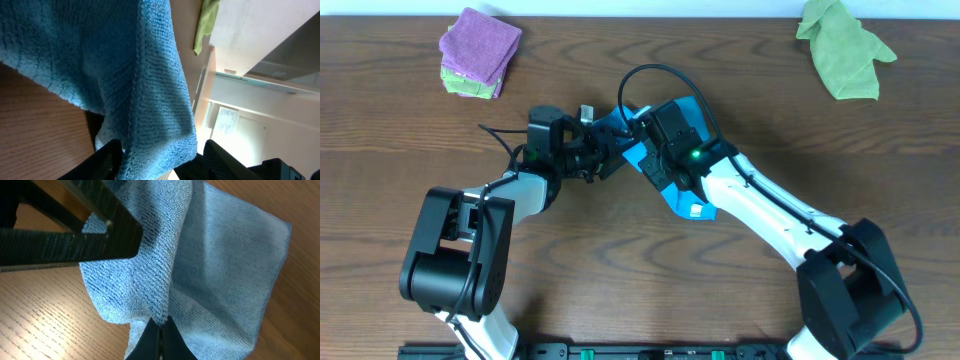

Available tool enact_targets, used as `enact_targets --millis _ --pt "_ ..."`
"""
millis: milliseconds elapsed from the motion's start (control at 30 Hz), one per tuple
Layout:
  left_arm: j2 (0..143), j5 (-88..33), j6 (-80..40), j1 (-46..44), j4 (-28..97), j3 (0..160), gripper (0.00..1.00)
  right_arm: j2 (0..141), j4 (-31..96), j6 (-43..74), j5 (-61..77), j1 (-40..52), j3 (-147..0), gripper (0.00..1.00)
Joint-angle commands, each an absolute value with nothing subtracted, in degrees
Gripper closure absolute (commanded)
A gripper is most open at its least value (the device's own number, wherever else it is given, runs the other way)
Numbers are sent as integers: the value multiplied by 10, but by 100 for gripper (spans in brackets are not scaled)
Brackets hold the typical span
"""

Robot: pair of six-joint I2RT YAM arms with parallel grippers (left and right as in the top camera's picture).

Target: Fold the cloth

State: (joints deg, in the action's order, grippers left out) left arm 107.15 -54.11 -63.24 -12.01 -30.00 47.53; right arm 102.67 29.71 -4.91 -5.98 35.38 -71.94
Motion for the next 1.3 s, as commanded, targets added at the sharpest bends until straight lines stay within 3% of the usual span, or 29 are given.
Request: enact_targets --millis 0,67,533,567,633,700,800,867,1000,1067,1267 --pt "1080 -560 -640 -120 -301 477 46 1018 293 -39 -63 346 -728 99" --pt "1080 -563 -640 -120 -301 477 47 1018 290 -36 -62 343 -728 99" --pt "1080 -566 -639 -120 -300 477 93 1018 289 -32 -62 338 -728 99" --pt "1080 -567 -639 -120 -300 477 94 1018 290 -32 -62 338 -728 97" --pt "1080 -571 -639 -120 -300 477 94 1015 295 -20 -62 338 -732 80" --pt "1080 -577 -632 -120 -300 477 94 1003 300 -6 -62 338 -741 77" --pt "1080 -582 -601 -121 -296 477 94 972 295 -5 -62 338 -746 58" --pt "1080 -580 -569 -121 -271 477 94 955 294 -5 -62 335 -746 57" --pt "1080 -549 -464 -123 -163 477 94 945 300 -4 -33 309 -746 67" --pt "1080 -534 -425 -128 -130 477 94 945 305 -4 6 288 -746 67" --pt "1053 -482 -372 -149 -90 477 94 948 311 -5 37 243 -746 71"
